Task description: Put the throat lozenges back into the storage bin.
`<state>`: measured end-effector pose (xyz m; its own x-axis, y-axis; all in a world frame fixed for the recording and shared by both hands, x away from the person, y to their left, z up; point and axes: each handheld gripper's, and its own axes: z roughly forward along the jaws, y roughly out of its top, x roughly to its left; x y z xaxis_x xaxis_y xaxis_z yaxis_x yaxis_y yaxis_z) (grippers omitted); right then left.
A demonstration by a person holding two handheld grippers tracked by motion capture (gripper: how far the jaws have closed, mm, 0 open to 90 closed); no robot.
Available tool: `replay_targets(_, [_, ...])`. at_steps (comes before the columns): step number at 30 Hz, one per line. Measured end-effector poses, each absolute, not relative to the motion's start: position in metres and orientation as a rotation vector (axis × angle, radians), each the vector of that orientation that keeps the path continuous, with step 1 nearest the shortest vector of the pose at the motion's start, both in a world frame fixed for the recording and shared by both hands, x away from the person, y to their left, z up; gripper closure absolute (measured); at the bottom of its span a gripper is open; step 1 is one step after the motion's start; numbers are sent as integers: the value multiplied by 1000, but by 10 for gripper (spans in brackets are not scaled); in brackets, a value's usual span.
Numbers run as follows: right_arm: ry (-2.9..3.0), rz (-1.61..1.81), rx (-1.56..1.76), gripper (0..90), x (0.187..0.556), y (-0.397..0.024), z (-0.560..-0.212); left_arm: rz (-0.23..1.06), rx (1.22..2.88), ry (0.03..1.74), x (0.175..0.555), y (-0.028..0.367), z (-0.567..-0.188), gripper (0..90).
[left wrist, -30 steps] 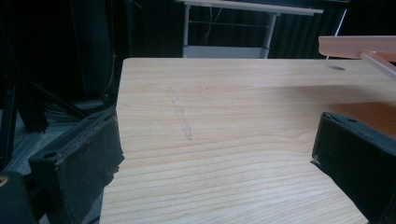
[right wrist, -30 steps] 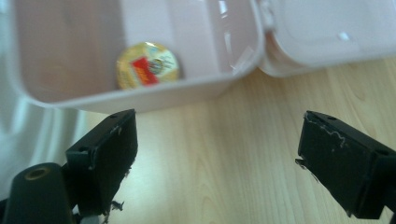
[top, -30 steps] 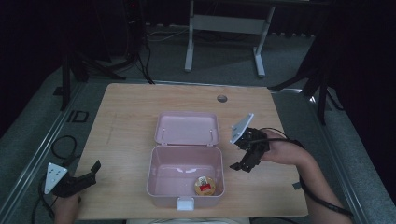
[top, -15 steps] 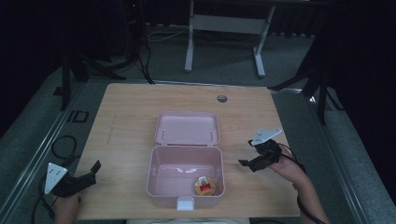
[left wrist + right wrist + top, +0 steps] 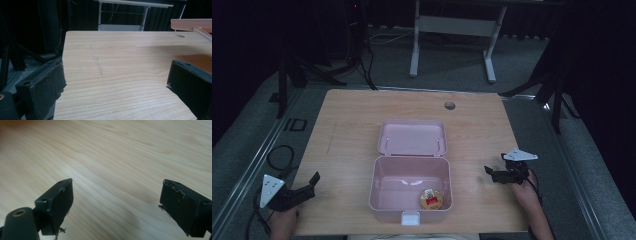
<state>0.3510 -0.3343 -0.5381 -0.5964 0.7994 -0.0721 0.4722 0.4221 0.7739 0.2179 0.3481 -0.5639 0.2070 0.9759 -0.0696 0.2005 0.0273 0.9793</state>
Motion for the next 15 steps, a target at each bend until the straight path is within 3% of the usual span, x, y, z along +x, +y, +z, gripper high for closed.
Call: replay_targets(15, [1875,977,1414,125,340,-373,-549,909,1407,1208,218,348,-564,20])
